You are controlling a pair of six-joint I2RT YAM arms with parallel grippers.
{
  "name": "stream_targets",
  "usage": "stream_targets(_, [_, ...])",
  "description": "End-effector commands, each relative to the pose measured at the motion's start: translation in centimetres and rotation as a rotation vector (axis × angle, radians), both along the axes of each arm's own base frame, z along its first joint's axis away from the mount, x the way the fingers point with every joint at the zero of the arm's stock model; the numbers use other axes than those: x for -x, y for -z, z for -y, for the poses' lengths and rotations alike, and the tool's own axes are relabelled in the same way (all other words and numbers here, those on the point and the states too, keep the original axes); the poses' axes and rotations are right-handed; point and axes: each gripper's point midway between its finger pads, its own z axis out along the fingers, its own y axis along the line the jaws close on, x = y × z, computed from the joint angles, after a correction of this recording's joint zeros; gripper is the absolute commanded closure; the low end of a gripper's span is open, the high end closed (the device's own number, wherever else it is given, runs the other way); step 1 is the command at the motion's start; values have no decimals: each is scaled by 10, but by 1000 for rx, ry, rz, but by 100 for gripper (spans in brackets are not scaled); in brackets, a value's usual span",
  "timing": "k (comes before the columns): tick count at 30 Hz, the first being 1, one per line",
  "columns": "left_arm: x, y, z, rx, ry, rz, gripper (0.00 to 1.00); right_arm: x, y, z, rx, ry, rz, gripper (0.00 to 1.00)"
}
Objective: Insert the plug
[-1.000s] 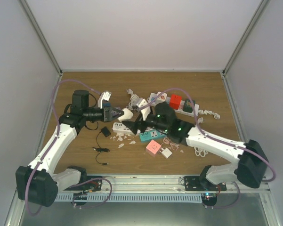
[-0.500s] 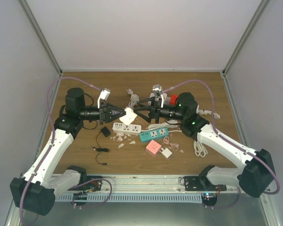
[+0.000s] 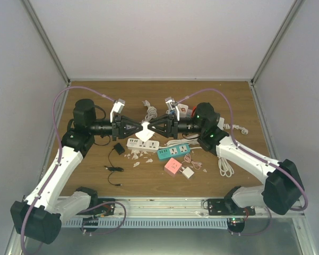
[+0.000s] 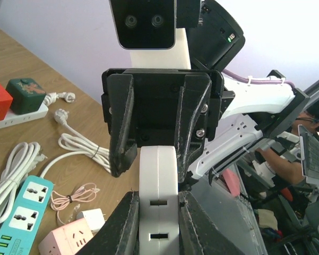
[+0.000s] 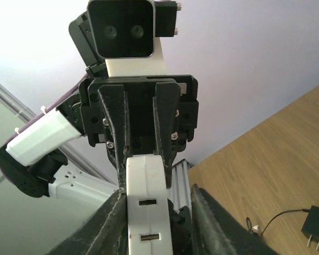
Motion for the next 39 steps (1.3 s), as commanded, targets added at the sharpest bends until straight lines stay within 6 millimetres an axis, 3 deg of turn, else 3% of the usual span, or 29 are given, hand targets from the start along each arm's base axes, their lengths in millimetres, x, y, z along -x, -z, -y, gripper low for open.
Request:
stream_targets(1, [5,-18,1,24,22,73,100,8,-19,-2,-45,-52,49,69])
stream_targets(4, [6,-16,1,10,19,73,99,7,-19,-2,-43,-44,77,78])
stream_targets(5, [5,-14,1,-2,10,73,92,8,-18,-2,-41,-43,89,80])
stream_targets(7, [1,-8,0,-38,-14,72,63,11,-19,-1,-42,-54,131,82])
stream_targets(9, [-1,0,-1,-70,-29,52,47,13,-18,0,-38,-63,201,83])
stream_targets(11, [1,6,3,-93,-14,31,41,14,-19,0,-29,-72,244,82])
stream_targets(18, [12,21,19,-139,37,7,42,15,-17,-5,-14,-115,255,80])
stream_targets(25, [7,31,25,-184,45,-31,57,14,-9,-6,21,-123,254,79])
stream_targets(31, [6,38,28,-212,55,-54,58,9,7,-11,87,-137,218,78])
stream_targets(35, [8,43,29,-233,56,-66,65,8,9,-11,95,-140,208,78])
stream_targets(39, [10,48,31,-249,64,-73,79,6,10,-12,102,-141,200,77])
